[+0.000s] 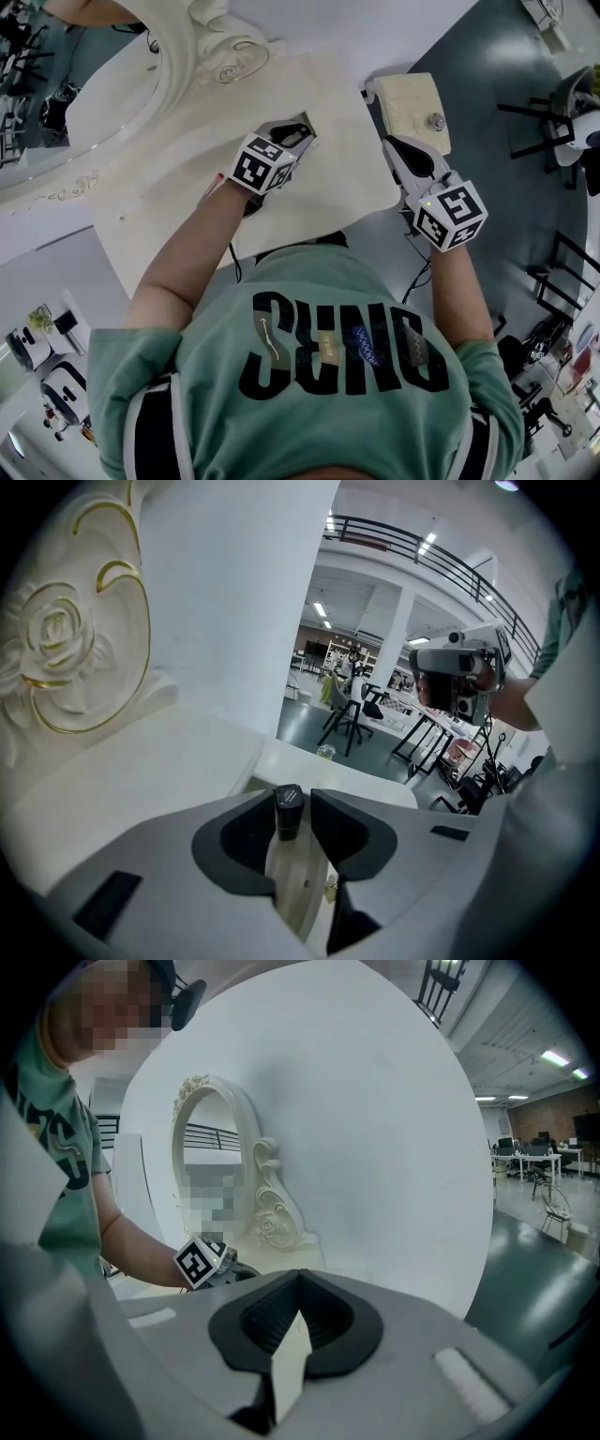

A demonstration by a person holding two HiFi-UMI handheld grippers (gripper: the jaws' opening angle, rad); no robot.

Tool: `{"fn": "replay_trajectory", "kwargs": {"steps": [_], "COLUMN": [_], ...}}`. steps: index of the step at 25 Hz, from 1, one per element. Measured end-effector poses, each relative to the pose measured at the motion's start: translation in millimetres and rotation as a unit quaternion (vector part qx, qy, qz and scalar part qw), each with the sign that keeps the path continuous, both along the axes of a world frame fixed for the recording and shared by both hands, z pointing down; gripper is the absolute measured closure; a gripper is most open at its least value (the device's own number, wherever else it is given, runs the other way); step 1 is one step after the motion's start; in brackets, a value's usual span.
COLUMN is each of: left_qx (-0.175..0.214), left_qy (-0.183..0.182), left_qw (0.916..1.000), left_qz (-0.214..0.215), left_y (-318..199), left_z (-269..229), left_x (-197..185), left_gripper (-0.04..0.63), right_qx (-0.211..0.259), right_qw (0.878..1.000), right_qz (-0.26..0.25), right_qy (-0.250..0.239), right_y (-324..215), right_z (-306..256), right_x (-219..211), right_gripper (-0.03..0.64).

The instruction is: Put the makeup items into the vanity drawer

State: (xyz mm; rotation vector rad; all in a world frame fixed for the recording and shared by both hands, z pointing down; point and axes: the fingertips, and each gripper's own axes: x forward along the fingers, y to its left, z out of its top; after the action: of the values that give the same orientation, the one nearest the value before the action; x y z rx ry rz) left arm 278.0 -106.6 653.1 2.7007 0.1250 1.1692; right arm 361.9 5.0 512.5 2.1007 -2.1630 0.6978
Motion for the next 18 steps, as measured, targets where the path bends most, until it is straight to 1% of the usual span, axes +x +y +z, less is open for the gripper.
{"fn": "replay_trajectory", "kwargs": {"steps": [5, 12, 14, 18], "left_qx": [0.002, 0.011, 0.015, 0.023], "left_qy": [-0.001, 0.015, 0.024, 0.055], "left_qw": [1.0, 0.9998, 0.9995, 0.9975], "left_qz": [-0.001, -0.009, -0.015, -0.039], "left_y": [-0.1, 0.5, -0.6, -7.3], "left_z": [0.0, -17.3, -27.4, -55.2], "left_x": [-2.0, -10.5, -16.8, -34.1], "left_gripper": [0.477, 0.476, 0.476, 0.476], "right_qx": [0.001, 0.005, 0.008, 0.018], "right_qw": [1.0, 1.0, 1.0, 0.999], "right_qz": [-0.001, -0.004, -0.007, -0.024], "right_qy": [0.003, 0.007, 0.009, 0.017], "right_y": [0.8, 3.0, 1.7, -8.9], "right_z": [-2.8, -13.2, -18.3, -29.1], "right_x": [-1.8, -8.8, -12.8, -22.7], "right_gripper": [0.607, 0.607, 0.607, 0.607]}}
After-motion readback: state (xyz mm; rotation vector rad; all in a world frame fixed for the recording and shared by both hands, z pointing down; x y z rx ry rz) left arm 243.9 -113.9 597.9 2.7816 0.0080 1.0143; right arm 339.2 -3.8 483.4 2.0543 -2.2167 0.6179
